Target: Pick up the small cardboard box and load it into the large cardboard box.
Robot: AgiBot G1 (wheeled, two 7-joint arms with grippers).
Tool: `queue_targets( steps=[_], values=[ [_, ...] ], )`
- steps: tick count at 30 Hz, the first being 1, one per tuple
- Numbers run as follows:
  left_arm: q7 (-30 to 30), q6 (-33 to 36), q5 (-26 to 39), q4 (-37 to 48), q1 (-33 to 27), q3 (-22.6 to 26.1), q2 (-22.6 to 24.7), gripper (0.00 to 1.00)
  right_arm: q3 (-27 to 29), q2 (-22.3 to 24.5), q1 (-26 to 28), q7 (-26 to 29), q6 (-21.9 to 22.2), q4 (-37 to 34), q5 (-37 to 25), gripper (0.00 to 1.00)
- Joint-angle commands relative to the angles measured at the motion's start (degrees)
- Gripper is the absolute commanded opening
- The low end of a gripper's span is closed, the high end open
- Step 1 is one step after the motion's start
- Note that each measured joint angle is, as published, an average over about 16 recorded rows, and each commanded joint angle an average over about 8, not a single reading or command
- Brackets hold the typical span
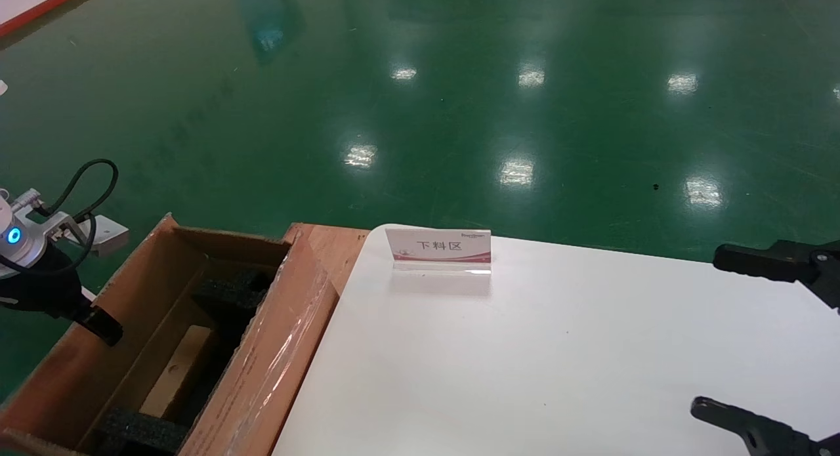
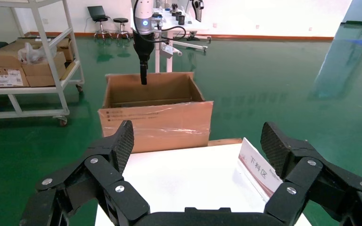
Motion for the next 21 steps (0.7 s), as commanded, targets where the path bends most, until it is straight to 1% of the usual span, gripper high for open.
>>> queue_targets(
  steps=[1, 5, 12, 16, 21],
  values=[
    [-0.02, 0.00, -0.14, 0.03, -0.19, -0.15, 0.16, 1.00, 0.00, 0.00, 0.00, 0.00, 0.00, -0.01, 0.00, 1.00],
    [3.11, -0.80, -2.35, -2.37, -5.58, -2.96, -1.45, 1.00, -0.02, 0.00, 0.01, -0.01, -0.01, -0.02, 0.01, 1.00],
    [9.14, -1.86, -7.01, -9.19, -14.75, -8.24, -6.01, 1.00, -0.04, 0.00, 0.03, -0.03, -0.01, -0.03, 0.02, 1.00],
    [11.16, -1.82, -9.85, -12.96, -17.77, -10.74, -7.68, 1.00, -0.05, 0.01, 0.03, -0.03, 0.00, -0.03, 0.03, 1.00],
    [12.33, -1.90, -12.08, -16.51, -19.70, -12.85, -8.54, 1.00, -0.05, 0.02, 0.03, -0.04, 0.00, -0.04, 0.02, 1.00]
  ],
)
